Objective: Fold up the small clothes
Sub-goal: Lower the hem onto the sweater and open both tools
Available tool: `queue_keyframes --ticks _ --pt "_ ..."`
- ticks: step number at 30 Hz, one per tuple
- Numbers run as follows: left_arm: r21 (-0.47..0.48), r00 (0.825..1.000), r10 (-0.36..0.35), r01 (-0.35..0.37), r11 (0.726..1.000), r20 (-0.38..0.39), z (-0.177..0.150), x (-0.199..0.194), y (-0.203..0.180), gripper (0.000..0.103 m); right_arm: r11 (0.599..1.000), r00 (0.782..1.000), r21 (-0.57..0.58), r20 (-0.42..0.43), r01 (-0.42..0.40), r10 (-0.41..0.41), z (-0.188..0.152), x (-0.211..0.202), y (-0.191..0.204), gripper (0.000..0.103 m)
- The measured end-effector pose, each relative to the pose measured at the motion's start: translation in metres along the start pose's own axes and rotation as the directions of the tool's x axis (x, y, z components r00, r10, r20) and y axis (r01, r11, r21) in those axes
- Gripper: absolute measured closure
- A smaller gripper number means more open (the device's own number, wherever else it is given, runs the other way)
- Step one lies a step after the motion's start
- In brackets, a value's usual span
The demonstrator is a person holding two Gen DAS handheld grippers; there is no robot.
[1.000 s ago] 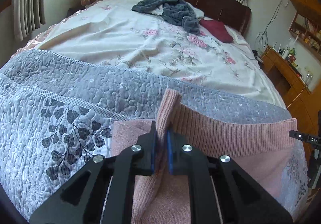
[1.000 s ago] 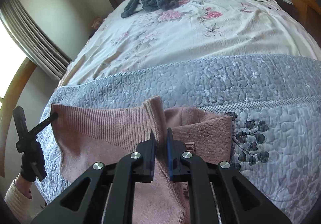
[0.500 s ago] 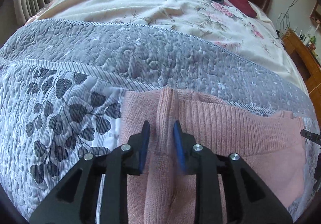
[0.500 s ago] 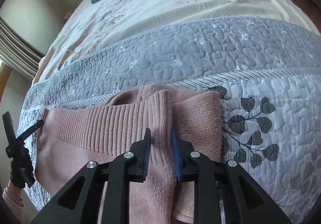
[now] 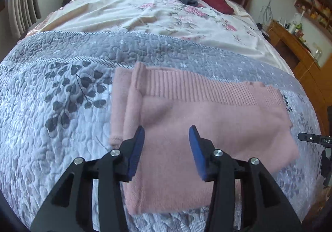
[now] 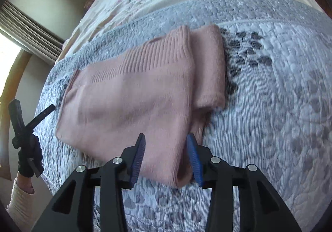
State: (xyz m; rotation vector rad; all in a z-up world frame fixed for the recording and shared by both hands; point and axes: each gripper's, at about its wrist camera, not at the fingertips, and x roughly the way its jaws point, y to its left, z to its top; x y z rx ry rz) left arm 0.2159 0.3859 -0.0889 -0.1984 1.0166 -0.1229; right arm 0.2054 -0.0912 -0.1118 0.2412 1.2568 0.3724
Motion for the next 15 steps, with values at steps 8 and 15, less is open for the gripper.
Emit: queue_keyframes --ticks 8,15 --pt "0.007 0.995 -0.006 0.006 1.0 -0.095 -0.033 0.018 -0.016 0.054 0.999 0.998 0.041 -0.049 -0.025 0.027 -0.025 0.009 -0.006 0.094" --pt "-0.027 0.987 0.009 -0.014 1.0 -0.158 -0.05 0.04 -0.001 0.054 0.998 0.995 0.029 -0.091 0.051 -0.049 -0.032 0.028 -0.013 0.095"
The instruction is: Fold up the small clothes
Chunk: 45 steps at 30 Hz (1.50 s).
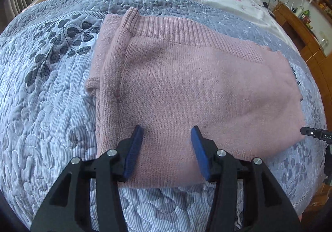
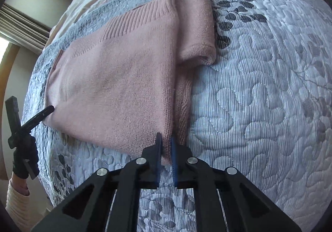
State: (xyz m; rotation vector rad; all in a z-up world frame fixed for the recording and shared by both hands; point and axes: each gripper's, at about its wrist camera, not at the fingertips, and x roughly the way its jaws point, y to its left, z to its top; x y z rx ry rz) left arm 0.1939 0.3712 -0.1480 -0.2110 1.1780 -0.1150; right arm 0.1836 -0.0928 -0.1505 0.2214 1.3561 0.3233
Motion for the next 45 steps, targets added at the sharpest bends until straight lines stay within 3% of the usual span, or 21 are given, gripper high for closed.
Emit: queue_keyframes --ticks 4,7,9,10,14,21,31,36,45 --pt "0.003 1.0 0.002 -0.002 1.0 0.006 0.0 -0.001 -0.001 0.054 1.0 1.0 0.005 0.0 -0.023 0.023 0.001 0.0 -0.002 0.094" --pt "-0.001 1.0 0.002 -0.002 1.0 0.008 0.004 -0.007 -0.005 0.053 0.998 0.997 0.024 0.035 -0.064 0.063 0.006 -0.013 -0.005 0.083" --pt "-0.001 1.0 -0.015 0.015 1.0 0.025 0.011 -0.012 -0.01 0.051 0.996 0.993 0.034 0.083 -0.088 0.085 0.012 -0.026 -0.008 0.059" --pt "0.003 0.999 -0.02 0.02 1.0 0.033 0.014 -0.014 -0.014 0.049 0.994 0.991 0.046 0.096 -0.102 0.097 0.017 -0.03 -0.011 0.054" --pt "0.026 0.998 -0.04 0.039 0.999 0.052 0.031 -0.014 -0.031 0.047 0.986 0.985 0.099 0.119 -0.135 0.123 0.037 -0.033 -0.027 0.042" --pt "0.025 0.998 -0.056 0.055 0.998 0.037 0.051 0.009 -0.048 0.047 0.963 0.975 0.17 0.105 -0.21 0.194 0.065 -0.01 -0.053 0.041" --pt "0.019 0.998 -0.063 0.063 0.998 0.015 0.057 0.03 -0.043 0.046 0.939 0.951 0.168 0.128 -0.301 0.282 0.085 0.019 -0.053 0.039" --pt "0.014 0.997 -0.075 0.075 0.997 0.014 0.057 0.033 -0.04 0.045 0.933 0.944 0.16 0.127 -0.323 0.305 0.093 0.033 -0.043 0.071" --pt "0.014 0.996 -0.087 0.087 0.996 0.017 0.055 0.035 -0.037 0.045 0.917 0.935 0.198 0.154 -0.346 0.32 0.084 0.038 -0.057 0.076"
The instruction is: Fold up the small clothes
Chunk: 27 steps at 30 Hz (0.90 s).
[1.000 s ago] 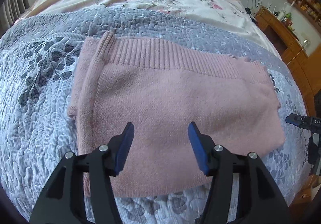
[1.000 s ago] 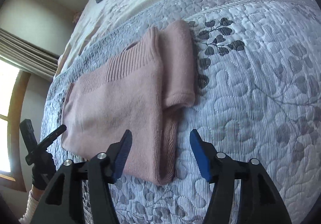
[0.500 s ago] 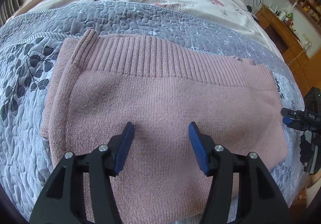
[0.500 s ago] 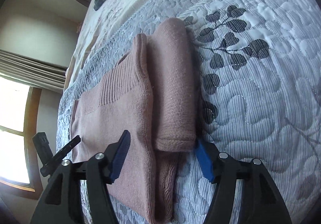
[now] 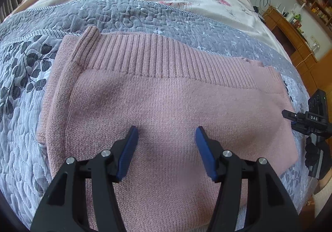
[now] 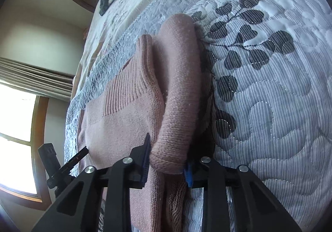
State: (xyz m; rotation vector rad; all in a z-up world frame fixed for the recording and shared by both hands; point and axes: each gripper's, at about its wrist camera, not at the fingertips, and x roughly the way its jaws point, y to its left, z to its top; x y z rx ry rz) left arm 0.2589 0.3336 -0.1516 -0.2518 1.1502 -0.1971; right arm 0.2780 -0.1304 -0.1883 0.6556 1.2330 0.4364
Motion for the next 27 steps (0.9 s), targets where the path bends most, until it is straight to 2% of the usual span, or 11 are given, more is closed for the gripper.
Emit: queue_keyframes --ticks 8,12,15,20,27 --pt "0.005 1.0 -0.002 0.002 1.0 0.003 0.0 0.003 -0.001 0.043 1.0 1.0 0.016 0.008 0.006 -0.006 -0.001 -0.003 -0.002 0.076" --pt "-0.015 1.0 -0.028 0.028 0.999 0.011 0.001 -0.007 -0.001 0.043 0.999 0.999 -0.007 0.001 0.052 -0.052 0.003 -0.007 0.016 0.079" --pt "-0.032 0.998 -0.05 0.051 0.998 0.035 0.002 -0.022 0.003 0.043 0.994 0.996 -0.057 0.002 0.09 -0.09 0.009 -0.014 0.045 0.08" --pt "-0.036 0.997 -0.057 0.059 0.998 0.05 0.002 -0.038 0.011 0.043 0.986 0.998 -0.154 -0.002 0.068 -0.069 0.016 -0.015 0.105 0.081" --pt "-0.058 0.994 -0.081 0.085 0.995 0.073 0.001 -0.051 0.023 0.042 0.928 0.99 -0.359 -0.061 0.1 -0.13 0.005 0.026 0.201 0.081"
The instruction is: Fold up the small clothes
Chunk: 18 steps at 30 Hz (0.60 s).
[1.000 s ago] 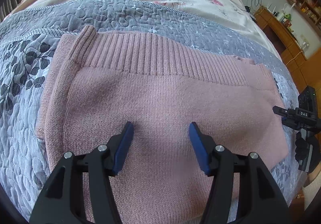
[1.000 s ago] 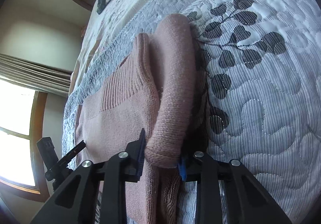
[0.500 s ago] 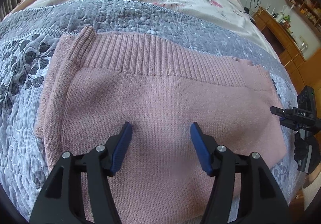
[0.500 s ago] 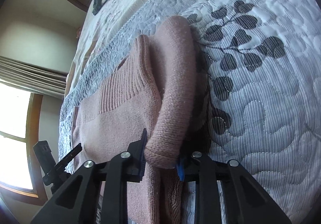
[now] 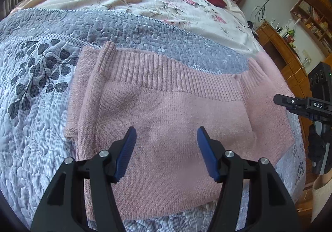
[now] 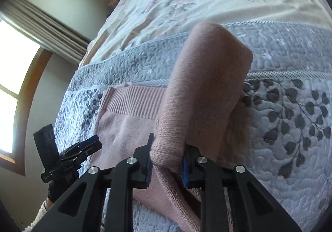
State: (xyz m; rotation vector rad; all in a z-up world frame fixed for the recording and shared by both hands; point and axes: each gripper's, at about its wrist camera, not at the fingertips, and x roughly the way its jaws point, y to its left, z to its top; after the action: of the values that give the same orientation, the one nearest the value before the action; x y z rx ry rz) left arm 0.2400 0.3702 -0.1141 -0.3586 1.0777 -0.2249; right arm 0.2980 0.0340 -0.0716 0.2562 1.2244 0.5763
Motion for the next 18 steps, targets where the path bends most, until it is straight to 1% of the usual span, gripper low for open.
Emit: queue_keyframes --ticks 2,4,7,9,10,11,12,14,17,18 --pt "-0.011 1.0 -0.004 0.004 1.0 0.006 0.0 -0.003 0.004 0.042 0.998 0.999 -0.047 -0.033 0.029 -0.03 0.002 0.018 0.023 0.082" --pt "-0.02 1.0 -0.008 0.008 1.0 0.01 0.001 -0.006 0.008 0.042 0.995 0.995 -0.078 -0.066 0.068 -0.073 0.001 0.036 0.036 0.082" --pt "-0.034 1.0 -0.016 0.016 0.999 0.016 0.001 -0.01 0.013 0.042 0.987 0.986 -0.093 -0.095 0.128 -0.136 -0.001 0.059 0.044 0.081" --pt "-0.046 0.999 -0.028 0.029 0.999 0.019 0.001 -0.012 0.015 0.042 0.989 0.985 -0.075 -0.109 0.13 -0.137 -0.004 0.067 0.04 0.077" --pt "-0.052 0.999 -0.036 0.037 0.998 0.021 0.002 -0.014 0.015 0.042 0.991 0.985 -0.063 -0.114 0.119 -0.126 -0.004 0.07 0.038 0.075" --pt "-0.058 0.999 -0.044 0.046 0.997 0.023 0.002 -0.015 0.016 0.042 0.993 0.986 -0.051 -0.12 0.107 -0.112 -0.005 0.071 0.036 0.071" --pt "-0.064 0.998 -0.053 0.054 0.997 0.024 0.003 -0.015 0.016 0.042 0.996 0.988 -0.031 -0.126 0.085 -0.088 -0.005 0.072 0.033 0.063" --pt "-0.076 0.997 -0.074 0.076 0.994 0.025 0.004 -0.016 0.013 0.042 1.0 0.991 0.021 -0.133 0.018 -0.015 -0.006 0.071 0.026 0.056" --pt "-0.104 0.992 -0.128 0.129 0.986 0.019 0.008 -0.014 0.007 0.042 0.991 0.987 0.109 -0.136 -0.075 0.09 -0.004 0.066 0.013 0.053" --pt "-0.114 0.989 -0.149 0.15 0.982 0.017 0.009 -0.012 0.004 0.042 0.984 0.985 0.14 -0.12 -0.109 0.126 -0.003 0.061 0.01 0.054"
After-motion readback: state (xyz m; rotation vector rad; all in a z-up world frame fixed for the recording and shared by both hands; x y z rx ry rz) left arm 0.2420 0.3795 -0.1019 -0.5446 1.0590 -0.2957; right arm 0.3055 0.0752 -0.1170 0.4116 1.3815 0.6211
